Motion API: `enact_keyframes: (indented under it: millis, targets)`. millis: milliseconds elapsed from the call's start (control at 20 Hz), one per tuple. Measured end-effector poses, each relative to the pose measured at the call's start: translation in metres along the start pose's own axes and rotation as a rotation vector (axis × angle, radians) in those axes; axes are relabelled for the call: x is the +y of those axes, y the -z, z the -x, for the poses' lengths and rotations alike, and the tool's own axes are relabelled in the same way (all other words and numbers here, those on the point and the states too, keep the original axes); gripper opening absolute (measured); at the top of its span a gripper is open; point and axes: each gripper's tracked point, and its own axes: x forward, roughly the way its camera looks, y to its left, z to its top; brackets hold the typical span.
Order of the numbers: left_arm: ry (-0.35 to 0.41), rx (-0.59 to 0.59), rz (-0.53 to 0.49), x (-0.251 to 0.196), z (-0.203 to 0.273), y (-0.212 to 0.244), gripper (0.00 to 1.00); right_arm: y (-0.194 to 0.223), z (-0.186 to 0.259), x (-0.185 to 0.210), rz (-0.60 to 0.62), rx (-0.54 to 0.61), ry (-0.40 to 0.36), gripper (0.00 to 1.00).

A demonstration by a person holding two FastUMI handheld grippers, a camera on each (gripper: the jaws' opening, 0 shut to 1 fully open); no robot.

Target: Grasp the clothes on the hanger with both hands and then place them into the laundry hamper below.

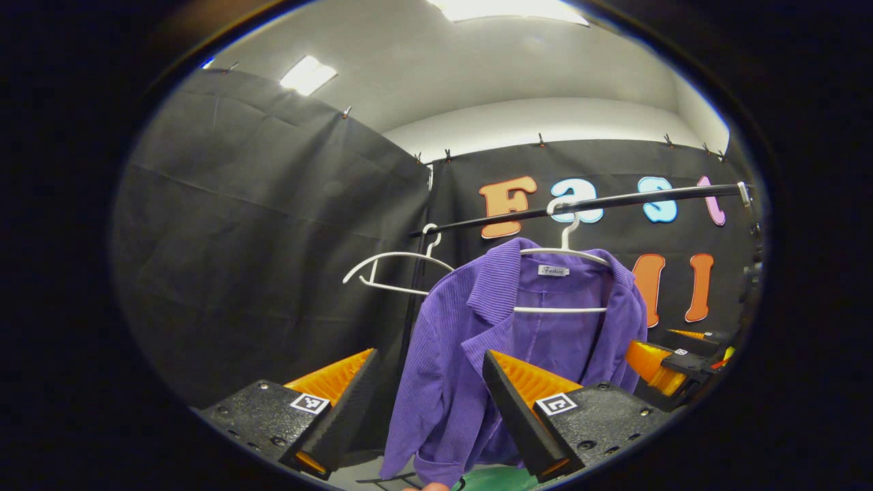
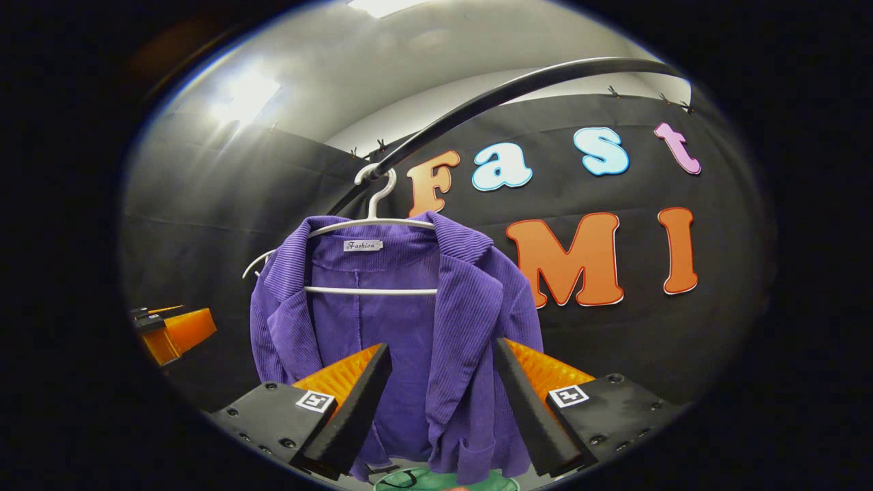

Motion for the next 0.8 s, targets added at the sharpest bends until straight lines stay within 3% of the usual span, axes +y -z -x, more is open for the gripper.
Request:
enact_keyframes:
  millis: [200, 250, 300, 350, 500, 550, 650, 700, 800]
  targets:
    - [0.038, 0.047, 0.028, 0.013, -0.018, 0.021, 0.92, 0.005, -0.01, -0.003, 0.037, 0.004, 0.084, 0.98]
    - [0.052, 0.051, 0.035, 0.013, -0.021, 0.023, 0.95, 0.007, -0.011, -0.005, 0.043, 0.011, 0.104, 0.98]
    - [0.059, 0.053, 0.043, 0.013, -0.021, 0.023, 0.92, 0.009, -0.011, -0.006, 0.036, 0.021, 0.11, 0.98]
    - [0.058, 0.059, 0.049, 0.013, -0.021, 0.025, 0.95, 0.011, -0.012, -0.004, 0.03, 0.025, 0.102, 0.98]
    - [0.019, 0.067, 0.074, 0.014, -0.015, 0.027, 0.95, 0.027, -0.034, -0.011, 0.041, 0.04, 0.1, 0.98]
    - [-0.002, 0.067, 0.076, 0.014, -0.012, 0.029, 0.91, 0.035, -0.045, -0.012, 0.025, 0.051, 0.098, 0.94]
    - [-0.028, 0.067, 0.073, 0.011, 0.0, 0.028, 0.91, 0.059, -0.069, -0.017, -0.005, 0.1, 0.091, 0.98]
    - [-0.039, 0.065, 0.068, 0.011, 0.007, 0.026, 0.95, 0.069, -0.082, -0.021, -0.018, 0.121, 0.096, 0.94]
    - [-0.065, 0.061, 0.062, 0.011, 0.016, 0.024, 0.91, 0.083, -0.104, -0.036, -0.037, 0.143, 0.119, 0.98]
